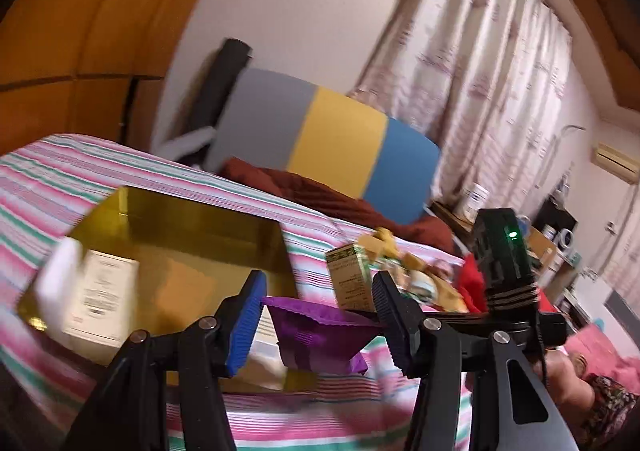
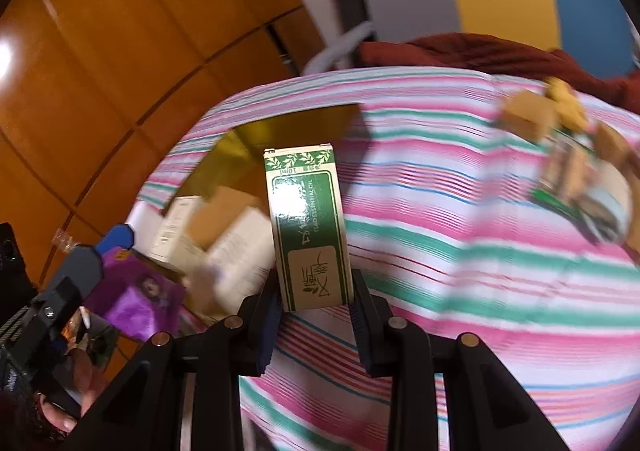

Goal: Organize objects
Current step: 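Carry the green box and purple packet over the gold tray with both tools, then open both tools to drop the green box and purple packet into the tray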

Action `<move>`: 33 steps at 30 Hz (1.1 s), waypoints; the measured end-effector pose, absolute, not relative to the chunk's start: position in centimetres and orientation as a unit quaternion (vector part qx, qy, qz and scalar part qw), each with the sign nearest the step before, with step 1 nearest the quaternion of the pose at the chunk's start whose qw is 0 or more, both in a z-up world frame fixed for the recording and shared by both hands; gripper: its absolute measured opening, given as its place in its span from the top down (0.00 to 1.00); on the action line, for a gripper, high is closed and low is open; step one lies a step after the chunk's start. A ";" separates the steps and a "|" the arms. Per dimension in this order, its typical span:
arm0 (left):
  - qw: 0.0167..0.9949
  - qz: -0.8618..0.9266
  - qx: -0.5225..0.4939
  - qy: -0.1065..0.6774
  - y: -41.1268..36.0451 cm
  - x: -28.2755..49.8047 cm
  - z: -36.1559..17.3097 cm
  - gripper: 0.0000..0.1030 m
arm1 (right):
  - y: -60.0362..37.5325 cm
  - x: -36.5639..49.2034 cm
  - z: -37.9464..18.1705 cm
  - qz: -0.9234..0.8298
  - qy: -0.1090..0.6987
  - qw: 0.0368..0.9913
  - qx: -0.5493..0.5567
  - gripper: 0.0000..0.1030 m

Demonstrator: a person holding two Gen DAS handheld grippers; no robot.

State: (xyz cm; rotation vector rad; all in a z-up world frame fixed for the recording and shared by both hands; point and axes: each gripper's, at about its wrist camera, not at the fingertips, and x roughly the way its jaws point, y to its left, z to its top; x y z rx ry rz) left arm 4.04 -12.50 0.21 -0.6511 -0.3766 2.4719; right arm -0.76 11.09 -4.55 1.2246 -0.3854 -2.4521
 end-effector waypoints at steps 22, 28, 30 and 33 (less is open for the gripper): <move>0.196 0.915 -0.320 -0.149 -17.9 0.5 -6.1 0.46 | 6.0 -7.6 -4.1 -0.880 -0.114 0.123 0.445 0.55; 0.192 0.915 -0.331 -0.126 -17.1 0.4 -6.5 0.44 | 6.0 -5.3 -3.3 -0.889 -0.108 0.130 0.426 0.55; 0.186 0.917 -0.329 -0.129 -17.2 0.5 -6.2 0.25 | 6.2 -4.7 -3.2 -0.889 -0.114 0.136 0.422 0.55; 0.174 0.926 -0.305 -0.139 -17.7 1.2 -5.4 0.12 | 6.5 -4.0 -3.1 -0.890 -0.119 0.138 0.419 0.55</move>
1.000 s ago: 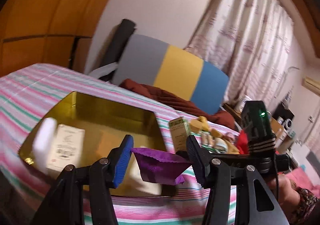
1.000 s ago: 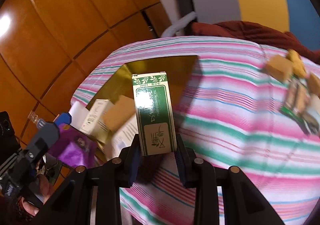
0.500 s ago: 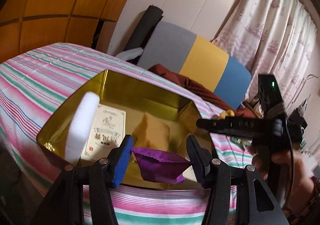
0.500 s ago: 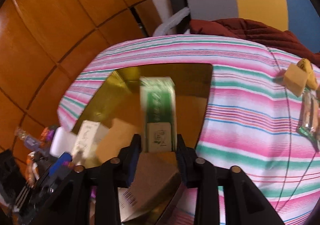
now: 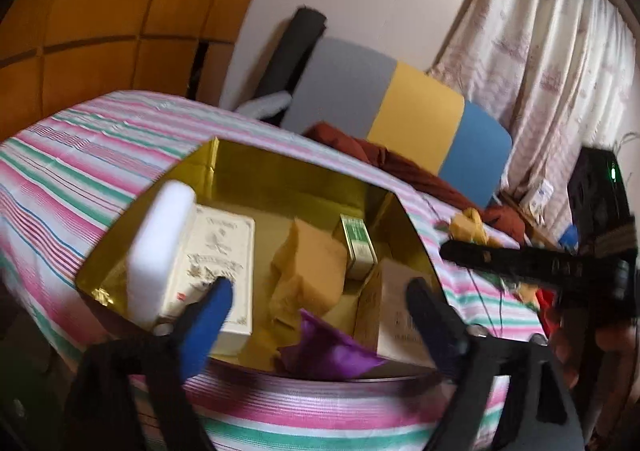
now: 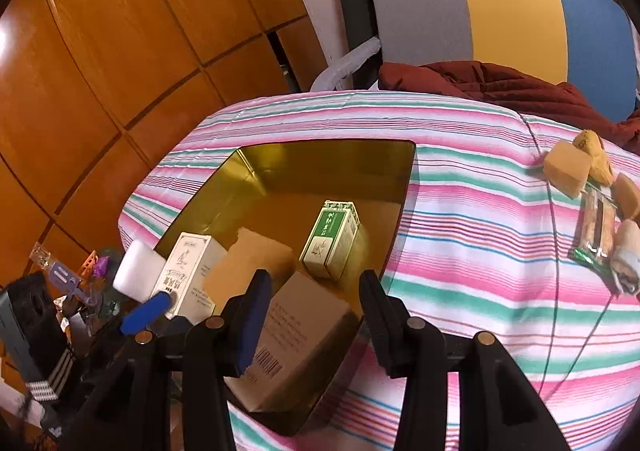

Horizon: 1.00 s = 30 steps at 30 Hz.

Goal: Organize objects
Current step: 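Open both tools to drop the green box and purple packet into the tray, then move both tools back toward the pile of items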

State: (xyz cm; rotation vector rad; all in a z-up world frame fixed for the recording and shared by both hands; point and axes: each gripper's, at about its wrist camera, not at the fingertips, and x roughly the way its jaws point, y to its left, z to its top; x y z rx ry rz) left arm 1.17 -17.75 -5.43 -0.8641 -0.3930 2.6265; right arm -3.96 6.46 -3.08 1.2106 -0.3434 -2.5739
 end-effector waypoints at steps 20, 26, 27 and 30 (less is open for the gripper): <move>0.202 0.915 -0.334 -0.107 -13.2 3.9 -3.9 0.00 | 12.9 0.1 -4.1 -0.888 -0.123 0.083 0.435 0.55; 0.238 0.900 -0.354 -0.091 -10.2 4.9 -4.0 0.00 | 16.2 1.2 -5.4 -0.881 -0.121 0.032 0.456 0.55; 0.243 0.898 -0.357 -0.087 -9.7 5.1 -4.0 0.00 | 16.9 1.4 -5.7 -0.878 -0.122 0.016 0.462 0.55; 0.258 0.892 -0.363 -0.075 -8.3 5.7 -4.1 0.00 | 18.9 2.0 -6.6 -0.870 -0.126 -0.010 0.476 0.55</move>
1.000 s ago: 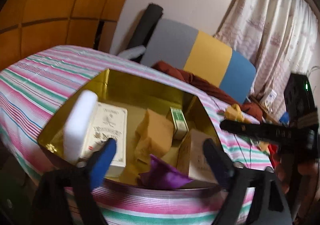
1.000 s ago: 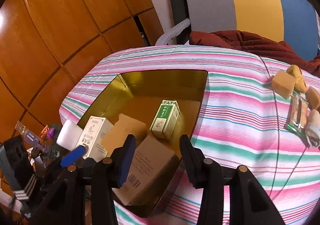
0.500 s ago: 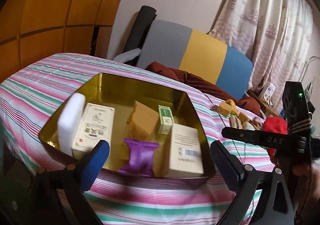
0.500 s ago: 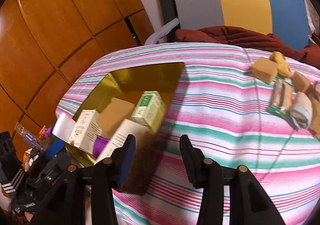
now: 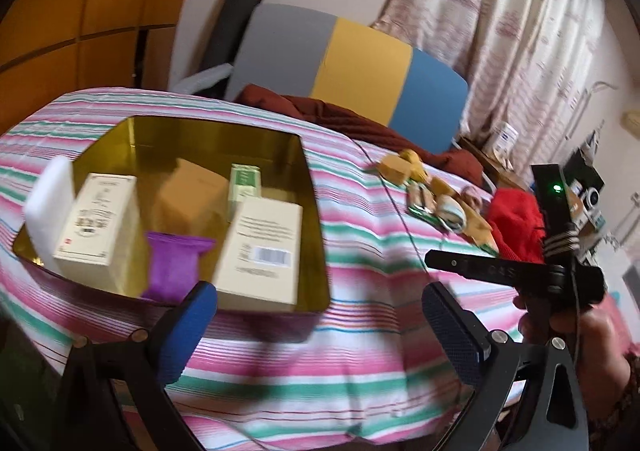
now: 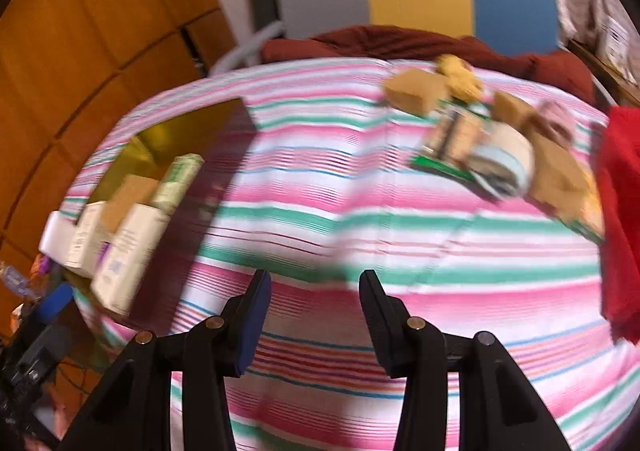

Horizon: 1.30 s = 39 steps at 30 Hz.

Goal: Organize objects
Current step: 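Move both tools back toward the pile of items, then grasp the cream knit sock with the left tool while the right tool grasps a yellow sponge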

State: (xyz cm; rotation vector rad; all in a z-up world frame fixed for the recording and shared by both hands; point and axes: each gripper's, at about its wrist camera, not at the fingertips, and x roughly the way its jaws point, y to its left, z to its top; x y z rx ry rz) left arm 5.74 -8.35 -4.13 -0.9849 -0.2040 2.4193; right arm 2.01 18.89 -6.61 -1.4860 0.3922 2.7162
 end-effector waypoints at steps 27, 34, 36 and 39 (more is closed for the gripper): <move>0.307 0.850 -0.427 0.018 1.3 6.3 -6.1 0.00 | 37.9 -1.7 -7.6 0.887 0.101 0.187 -0.410 0.50; 0.312 0.853 -0.418 0.033 3.3 6.1 -5.7 0.00 | 37.9 -2.0 -7.7 0.878 0.095 0.206 -0.421 0.33; 0.313 0.851 -0.421 0.032 3.7 5.8 -5.8 0.00 | 38.4 -1.8 -7.8 0.877 0.111 0.205 -0.419 0.31; 0.314 0.847 -0.429 0.027 4.3 5.5 -5.9 0.00 | 39.0 -1.7 -8.1 0.873 0.141 0.196 -0.423 0.30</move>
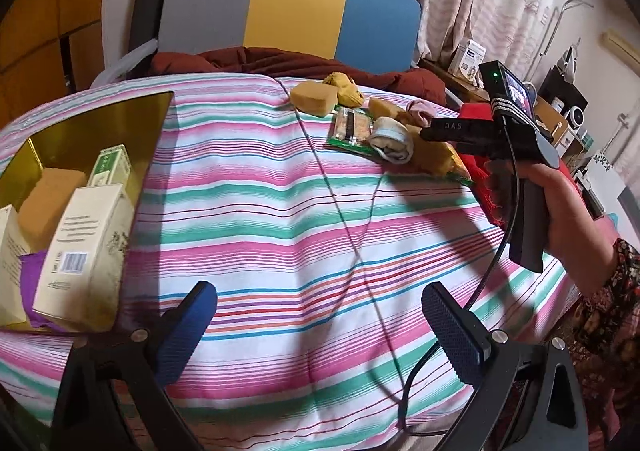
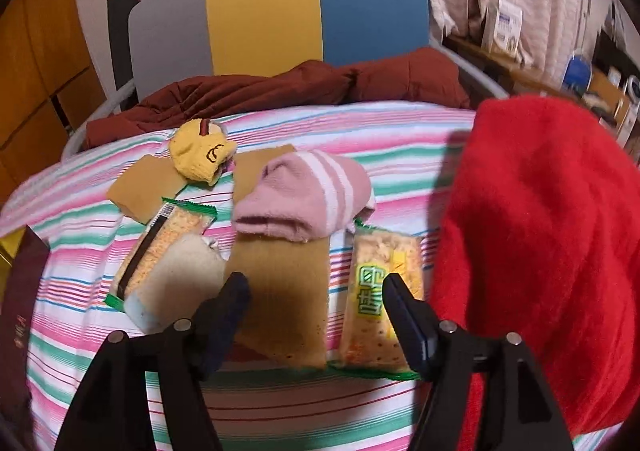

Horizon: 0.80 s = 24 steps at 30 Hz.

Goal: Organize objects
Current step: 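Grasp the cream knit sock with the left tool while the right tool grasps a yellow sponge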

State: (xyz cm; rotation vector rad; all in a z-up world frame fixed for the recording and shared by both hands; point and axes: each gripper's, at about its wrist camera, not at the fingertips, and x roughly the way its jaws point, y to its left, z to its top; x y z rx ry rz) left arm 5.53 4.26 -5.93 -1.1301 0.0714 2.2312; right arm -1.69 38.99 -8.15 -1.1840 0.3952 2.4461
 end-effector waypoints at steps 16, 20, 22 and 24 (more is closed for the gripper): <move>0.314 0.846 -0.429 0.049 9.9 1.2 -6.4 0.00 | 38.9 -1.4 -8.3 0.870 0.193 0.138 -0.433 0.51; 0.322 0.837 -0.433 0.085 13.3 -0.3 -6.7 0.00 | 38.9 -1.2 -8.0 0.860 0.198 0.124 -0.454 0.54; 0.321 0.839 -0.426 0.104 15.2 -1.2 -6.6 0.00 | 38.9 -0.9 -7.8 0.850 0.208 0.112 -0.471 0.55; 0.325 0.840 -0.419 0.112 16.6 -1.8 -6.5 0.00 | 39.2 -0.2 -7.8 0.841 0.227 0.102 -0.481 0.55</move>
